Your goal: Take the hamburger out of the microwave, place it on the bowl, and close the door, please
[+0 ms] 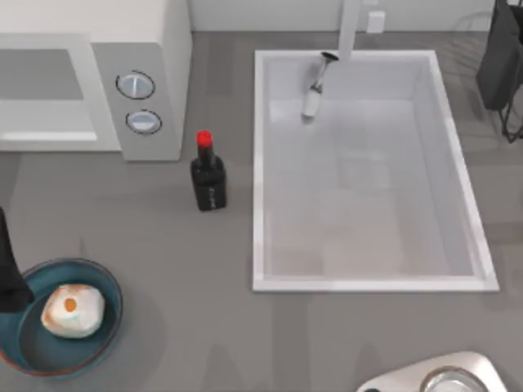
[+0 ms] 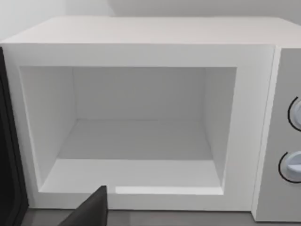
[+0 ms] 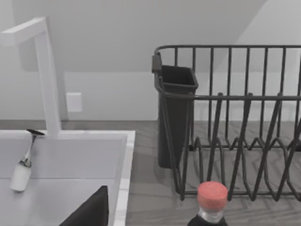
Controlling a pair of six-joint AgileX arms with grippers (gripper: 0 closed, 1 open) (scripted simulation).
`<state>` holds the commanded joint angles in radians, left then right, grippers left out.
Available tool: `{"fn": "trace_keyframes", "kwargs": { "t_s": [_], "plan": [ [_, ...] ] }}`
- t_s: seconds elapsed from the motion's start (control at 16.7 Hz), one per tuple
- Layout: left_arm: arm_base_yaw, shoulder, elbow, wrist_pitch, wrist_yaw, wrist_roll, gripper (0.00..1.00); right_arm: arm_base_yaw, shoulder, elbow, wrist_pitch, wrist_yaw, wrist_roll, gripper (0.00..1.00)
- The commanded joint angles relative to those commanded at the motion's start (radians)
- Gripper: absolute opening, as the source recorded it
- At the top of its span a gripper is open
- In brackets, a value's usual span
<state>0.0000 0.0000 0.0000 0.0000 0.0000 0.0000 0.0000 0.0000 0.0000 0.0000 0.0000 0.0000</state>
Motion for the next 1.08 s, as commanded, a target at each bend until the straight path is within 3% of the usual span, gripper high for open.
{"fn": "trace_keyframes", "kwargs": {
  "t_s": [0.06,0.84,1.08],
  "plan": [
    [0.0,0.0,0.0,0.0,0.0,0.0,1.0,0.0,0.0,0.0,0.0,0.0,0.0,1.0],
    [0.0,0.0,0.0,0.0,0.0,0.0,0.02,0.0,0.0,0.0,0.0,0.0,0.0,1.0],
    [0.0,0.0,0.0,0.0,0.0,0.0,0.0,0.0,0.0,0.0,0.0,0.0,0.0,1.0]
  ]
}}
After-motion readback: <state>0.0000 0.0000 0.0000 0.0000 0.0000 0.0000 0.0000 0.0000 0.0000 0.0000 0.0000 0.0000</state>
